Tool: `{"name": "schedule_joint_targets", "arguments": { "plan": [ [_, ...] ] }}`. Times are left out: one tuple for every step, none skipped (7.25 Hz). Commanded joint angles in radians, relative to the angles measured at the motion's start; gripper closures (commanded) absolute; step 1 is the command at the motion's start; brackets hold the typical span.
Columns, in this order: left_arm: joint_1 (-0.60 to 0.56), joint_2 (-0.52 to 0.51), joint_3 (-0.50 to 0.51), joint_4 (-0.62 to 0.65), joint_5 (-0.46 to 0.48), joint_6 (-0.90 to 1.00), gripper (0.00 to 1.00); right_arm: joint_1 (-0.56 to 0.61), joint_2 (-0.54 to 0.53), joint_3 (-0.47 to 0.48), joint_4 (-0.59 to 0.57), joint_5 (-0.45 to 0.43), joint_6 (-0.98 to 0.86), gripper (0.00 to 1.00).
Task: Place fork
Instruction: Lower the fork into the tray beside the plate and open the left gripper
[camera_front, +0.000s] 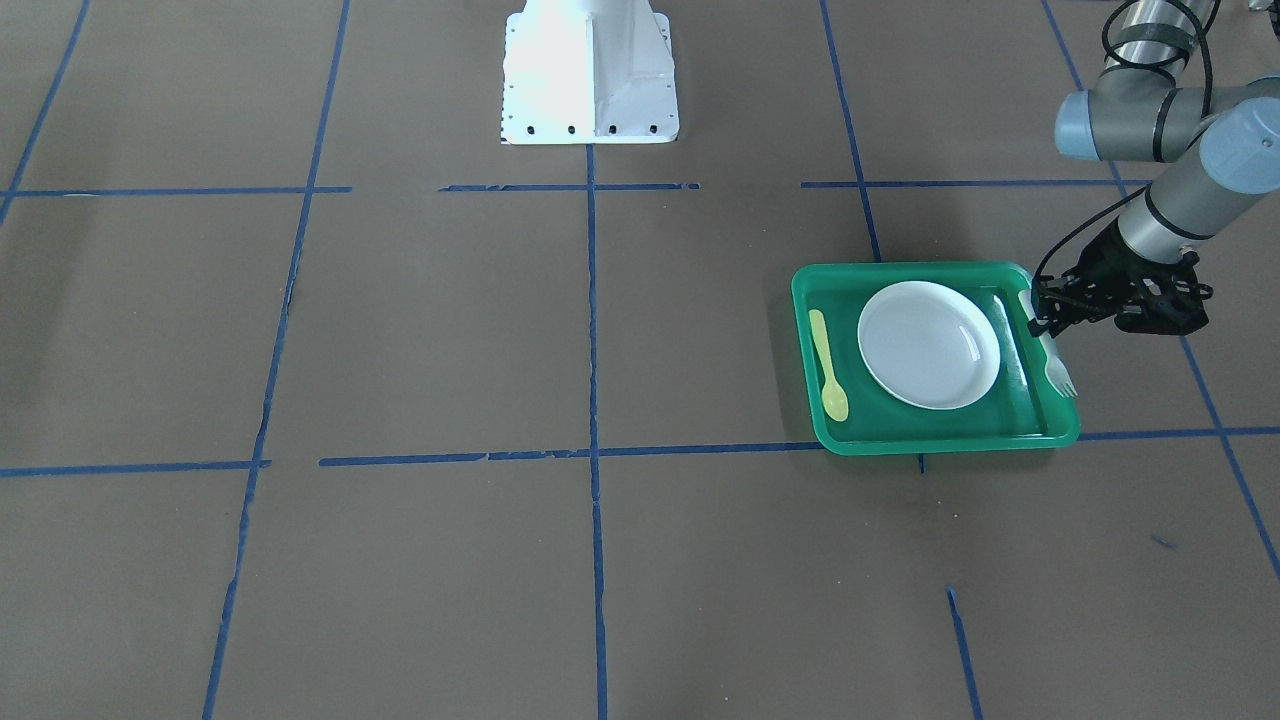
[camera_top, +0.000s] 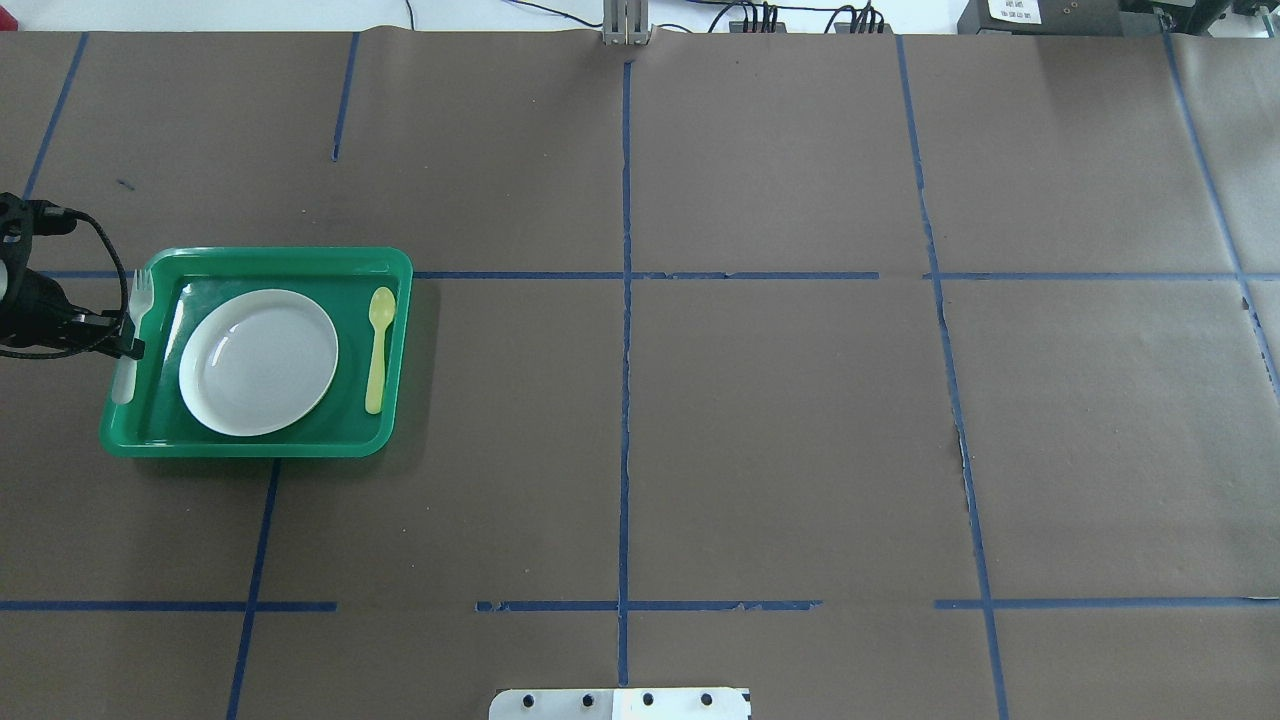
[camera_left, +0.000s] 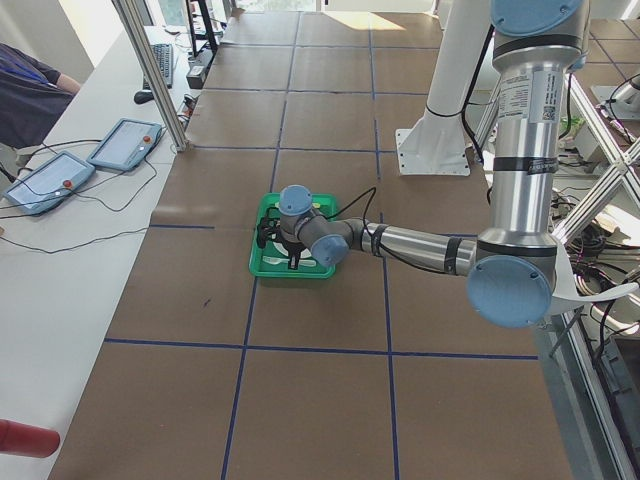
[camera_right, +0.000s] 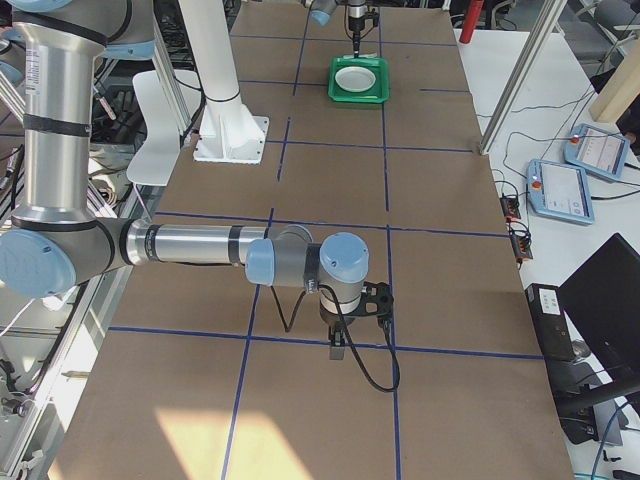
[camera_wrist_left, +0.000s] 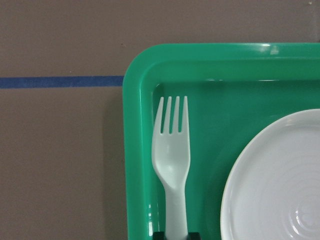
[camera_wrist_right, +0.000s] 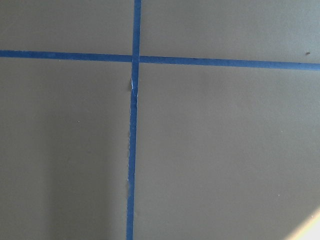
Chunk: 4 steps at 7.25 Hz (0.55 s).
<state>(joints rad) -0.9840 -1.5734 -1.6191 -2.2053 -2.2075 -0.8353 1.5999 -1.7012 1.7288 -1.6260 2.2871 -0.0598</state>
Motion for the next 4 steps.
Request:
{"name": "schedule_joint_targets", "arguments": {
  "plan": [
    [0.002,-0.007,0.005,-0.002,-0.001,-0.013,0.52,0.000,0.000,0.000,0.000,0.000,0.000,0.00],
    [0.002,-0.007,0.004,-0.004,-0.001,-0.013,0.01,0.000,0.000,0.000,0.000,0.000,0.000,0.00],
    [0.002,-0.008,0.008,-0.004,-0.001,-0.008,0.00,0.000,0.000,0.000,0.000,0.000,0.000,0.00],
    [0.002,-0.007,0.002,0.001,-0.001,-0.002,0.00,0.000,0.000,0.000,0.000,0.000,0.000,0.00]
  ]
}}
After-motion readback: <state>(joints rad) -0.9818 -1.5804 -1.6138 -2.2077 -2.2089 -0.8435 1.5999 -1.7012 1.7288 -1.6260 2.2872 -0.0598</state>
